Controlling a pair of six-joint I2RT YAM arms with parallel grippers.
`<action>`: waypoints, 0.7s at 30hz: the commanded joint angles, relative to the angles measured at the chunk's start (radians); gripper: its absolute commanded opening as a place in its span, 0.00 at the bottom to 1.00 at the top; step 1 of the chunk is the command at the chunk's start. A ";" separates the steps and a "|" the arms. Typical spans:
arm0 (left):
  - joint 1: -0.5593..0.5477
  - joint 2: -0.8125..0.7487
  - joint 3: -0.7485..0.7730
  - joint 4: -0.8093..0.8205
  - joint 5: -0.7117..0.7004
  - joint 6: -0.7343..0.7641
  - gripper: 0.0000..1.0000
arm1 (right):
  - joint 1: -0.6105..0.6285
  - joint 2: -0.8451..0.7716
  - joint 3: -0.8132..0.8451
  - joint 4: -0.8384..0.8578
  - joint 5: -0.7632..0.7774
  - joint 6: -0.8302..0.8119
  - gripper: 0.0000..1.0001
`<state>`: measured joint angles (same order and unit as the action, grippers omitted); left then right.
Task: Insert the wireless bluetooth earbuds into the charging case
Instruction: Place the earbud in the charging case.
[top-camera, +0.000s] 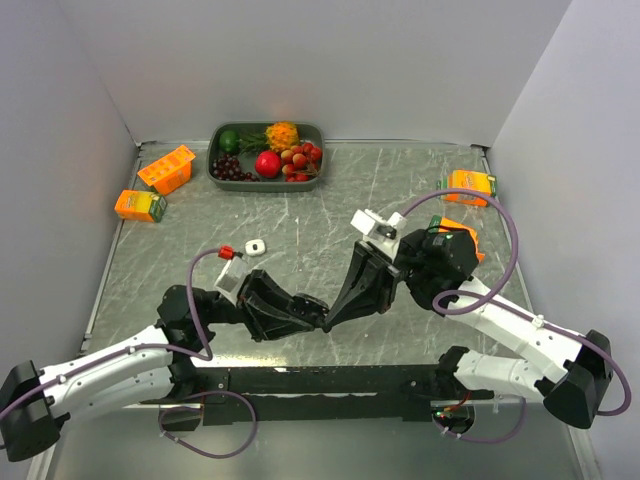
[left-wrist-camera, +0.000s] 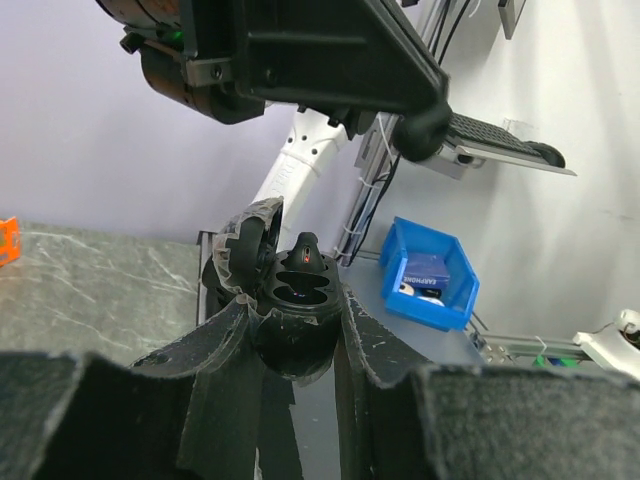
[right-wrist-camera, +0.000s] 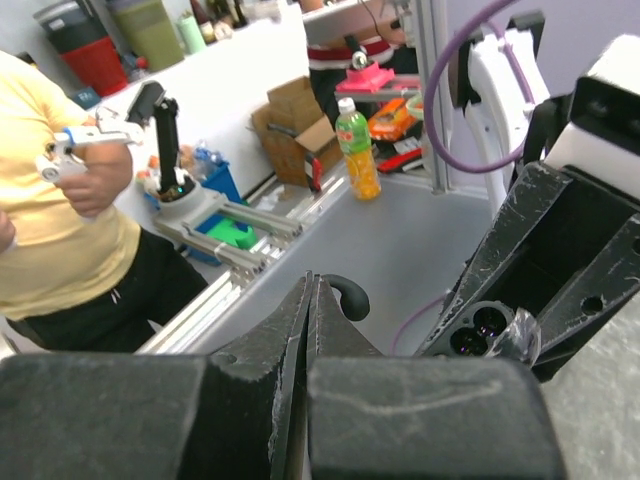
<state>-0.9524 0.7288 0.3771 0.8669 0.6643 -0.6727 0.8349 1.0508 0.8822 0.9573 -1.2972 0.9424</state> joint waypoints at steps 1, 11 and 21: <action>0.004 0.040 0.063 0.109 0.063 -0.039 0.01 | 0.029 -0.018 0.052 -0.179 0.024 -0.189 0.00; 0.003 0.101 0.094 0.149 0.126 -0.088 0.01 | 0.032 -0.009 0.058 -0.238 0.024 -0.235 0.00; 0.003 0.121 0.102 0.156 0.159 -0.108 0.01 | 0.032 0.020 0.089 -0.242 0.019 -0.240 0.00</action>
<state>-0.9520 0.8448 0.4374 0.9623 0.7898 -0.7578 0.8597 1.0653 0.9173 0.6949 -1.2755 0.7231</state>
